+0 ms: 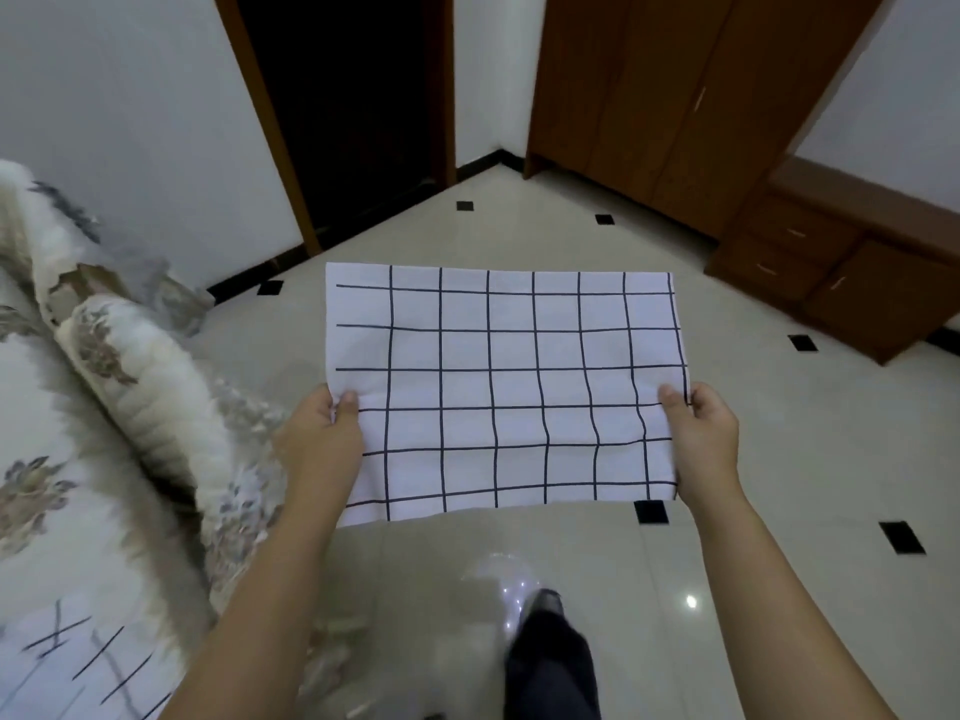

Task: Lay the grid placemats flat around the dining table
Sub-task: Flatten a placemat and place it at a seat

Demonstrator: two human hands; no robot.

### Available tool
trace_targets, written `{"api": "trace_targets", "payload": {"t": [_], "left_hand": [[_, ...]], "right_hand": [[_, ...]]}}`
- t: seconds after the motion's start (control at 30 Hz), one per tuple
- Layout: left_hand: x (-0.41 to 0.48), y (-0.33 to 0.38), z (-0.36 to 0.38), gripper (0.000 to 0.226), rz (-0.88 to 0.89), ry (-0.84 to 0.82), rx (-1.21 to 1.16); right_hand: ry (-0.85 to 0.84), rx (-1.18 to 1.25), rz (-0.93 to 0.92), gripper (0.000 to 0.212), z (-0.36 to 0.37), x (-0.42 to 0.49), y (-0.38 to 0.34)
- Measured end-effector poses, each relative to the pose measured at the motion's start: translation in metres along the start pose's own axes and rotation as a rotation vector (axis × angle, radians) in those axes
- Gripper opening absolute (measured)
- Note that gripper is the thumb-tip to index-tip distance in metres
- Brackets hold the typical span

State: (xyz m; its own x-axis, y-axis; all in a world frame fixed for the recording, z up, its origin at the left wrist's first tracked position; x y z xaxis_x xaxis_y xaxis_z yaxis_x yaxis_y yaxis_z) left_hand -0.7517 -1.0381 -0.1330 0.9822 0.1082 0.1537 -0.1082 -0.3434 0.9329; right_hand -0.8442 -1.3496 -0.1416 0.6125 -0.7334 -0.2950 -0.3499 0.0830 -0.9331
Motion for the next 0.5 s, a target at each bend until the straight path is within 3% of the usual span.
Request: {"api": "trace_targets", "payload": {"t": [0.17,0.4,0.5], "left_hand": [[0.056,-0.004,0.052,0.022,-0.185,0.176,-0.116],[0.132,-0.001,0.059,0.016,-0.255,0.434,-0.080],[0.165,-0.009,0.050,0.024,-0.259,0.532,-0.069]], "right_hand": [[-0.136,-0.122,-0.093,0.028,0.048,0.102,-0.048],[-0.398,-0.220,-0.176,0.036,0.157,0.207,-0.122],[-0.499,-0.244,-0.191,0.031,0.217,0.229,-0.144]]}}
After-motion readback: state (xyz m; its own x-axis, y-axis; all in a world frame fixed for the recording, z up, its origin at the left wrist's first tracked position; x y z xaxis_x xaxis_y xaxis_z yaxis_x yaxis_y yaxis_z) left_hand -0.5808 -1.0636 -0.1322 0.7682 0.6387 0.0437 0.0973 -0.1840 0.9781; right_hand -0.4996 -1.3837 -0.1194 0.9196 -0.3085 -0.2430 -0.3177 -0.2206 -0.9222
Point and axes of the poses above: each hand's wrist, its own x-axis towards the middle knuckle, its own z-axis out of the palm, y = z × x, the point moved 2 cm from there along x, towards the middle knuckle, and after that the axes turned 12 degrees about z, right-handed, at the moved point
